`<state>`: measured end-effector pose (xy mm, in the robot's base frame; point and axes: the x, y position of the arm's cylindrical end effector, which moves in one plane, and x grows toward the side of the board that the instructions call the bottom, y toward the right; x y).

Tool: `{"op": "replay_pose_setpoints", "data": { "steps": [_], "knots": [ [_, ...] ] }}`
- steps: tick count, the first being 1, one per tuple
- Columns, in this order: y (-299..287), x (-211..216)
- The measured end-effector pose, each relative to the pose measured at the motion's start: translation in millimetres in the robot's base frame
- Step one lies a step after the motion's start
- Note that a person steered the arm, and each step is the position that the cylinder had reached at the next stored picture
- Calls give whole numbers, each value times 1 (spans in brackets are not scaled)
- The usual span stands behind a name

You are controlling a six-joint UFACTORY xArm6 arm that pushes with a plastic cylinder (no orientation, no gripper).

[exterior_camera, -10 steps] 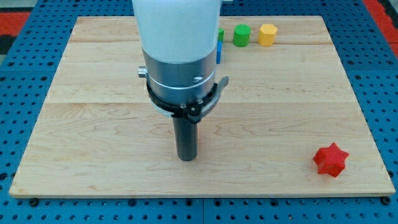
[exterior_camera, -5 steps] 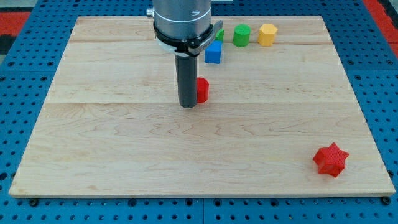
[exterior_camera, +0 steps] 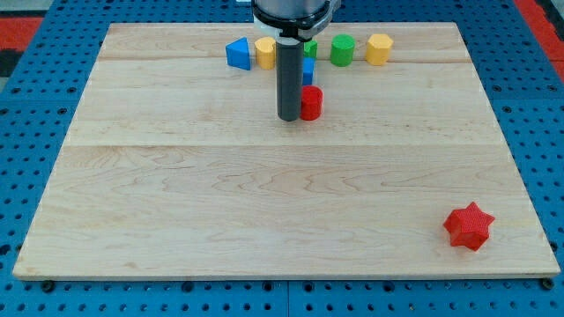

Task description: Slide the red circle closer to blue cube

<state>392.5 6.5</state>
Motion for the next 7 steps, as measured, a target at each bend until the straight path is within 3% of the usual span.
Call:
{"op": "replay_pose_setpoints", "data": {
  "steps": [2,3,5,7],
  "knots": [
    [47,34],
    [50,-5],
    [51,-17],
    [213,15]
  ]
}}
